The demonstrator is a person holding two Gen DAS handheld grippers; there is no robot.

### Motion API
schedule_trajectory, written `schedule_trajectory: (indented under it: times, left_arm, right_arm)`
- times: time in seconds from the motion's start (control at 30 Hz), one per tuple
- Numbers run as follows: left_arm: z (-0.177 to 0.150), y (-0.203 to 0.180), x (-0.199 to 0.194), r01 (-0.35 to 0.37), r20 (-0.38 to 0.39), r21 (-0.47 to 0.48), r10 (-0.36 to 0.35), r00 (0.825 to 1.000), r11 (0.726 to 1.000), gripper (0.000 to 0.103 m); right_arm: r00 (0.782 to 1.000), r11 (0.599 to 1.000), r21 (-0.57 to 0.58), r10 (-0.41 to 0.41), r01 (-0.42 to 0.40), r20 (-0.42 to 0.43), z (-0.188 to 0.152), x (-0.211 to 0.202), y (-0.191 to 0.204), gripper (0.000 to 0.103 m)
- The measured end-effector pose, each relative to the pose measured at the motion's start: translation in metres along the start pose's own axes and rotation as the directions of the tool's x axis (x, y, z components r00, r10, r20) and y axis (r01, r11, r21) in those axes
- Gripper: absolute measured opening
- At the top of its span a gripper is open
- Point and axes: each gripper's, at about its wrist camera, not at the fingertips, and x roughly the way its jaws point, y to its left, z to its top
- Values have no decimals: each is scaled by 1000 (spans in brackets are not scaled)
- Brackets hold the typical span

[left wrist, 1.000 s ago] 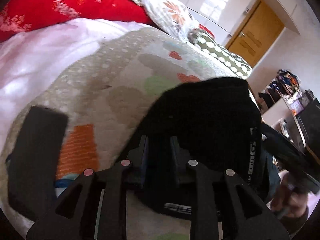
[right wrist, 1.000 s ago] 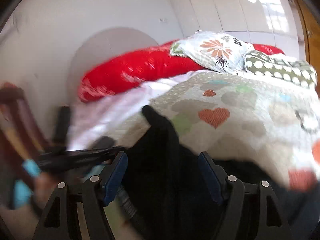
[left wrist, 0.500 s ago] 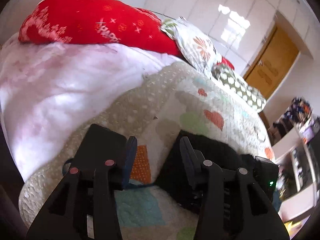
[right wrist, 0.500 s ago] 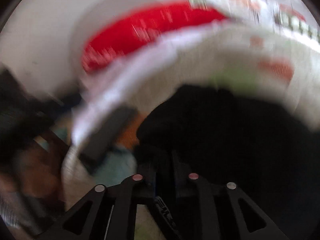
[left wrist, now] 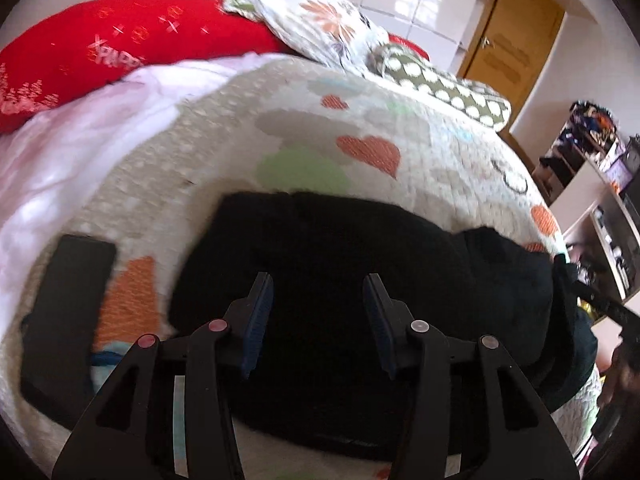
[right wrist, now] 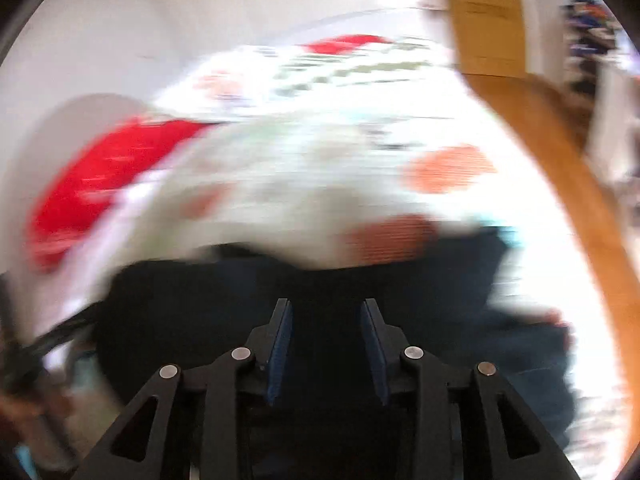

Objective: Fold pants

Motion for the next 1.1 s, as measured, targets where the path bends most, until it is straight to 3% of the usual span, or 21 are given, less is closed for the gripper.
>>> schedule_trajectory:
  times: [0.07,0.17,0.23,0.3,0.33,0.37,0.63,0.8,0.9,0.97,1.1]
  left_arm:
    - [-5,-8,12,-5,-35,15,6,999,1000,46]
    - [-14,-19,22,-49,-48,58,52,997,997,46]
    - [-17,-23,22,-62,-43,66,65,997,996,46]
    - [-16,-22,22,-57,-49,58,60,997,997,47]
    - [-16,-21,22,-52,-51,50,55,997,997,49]
    - [-16,-19,21,-44,-54,39,46,997,998,49]
    - [-19,-18,19,-25,-62,19,26,998,1000,49]
    - [-20,-20,20,-30,-65,15,31,997,999,51]
    - [-20,-20,19,-22,-72,11,23,997,1000,51]
    - [-21,-20,19,-21,-75,15,22,997,1000,51]
    - [-22,-20,19,-19,-75,14,20,997,1000,51]
  right_arm:
    - [998,998,41,-40,42,-42,7,14,-21,34]
    - [992,997,73,36,-27,-118,10,42,-24,34]
    - [996,999,38,30,-26,-88,9,48,-22,33]
    - [997,1000,-7,15,-16,-80,8,49,-22,22]
    - [997,1000,-23,7,-9,-77,8,50,-24,10]
    - [997,999,-23,21,-23,-78,5,46,-31,6]
    - [999,999,-1,41,-41,3,-35,-49,-76,4]
    - [997,996,58,74,-72,-23,-64,-58,-93,4]
    - [983,963,196,184,-185,21,-61,-50,-103,15]
    - [966,925,278,253,-257,52,-60,-41,-105,56]
    - [962,899,347,272,-267,37,-59,-14,-102,57]
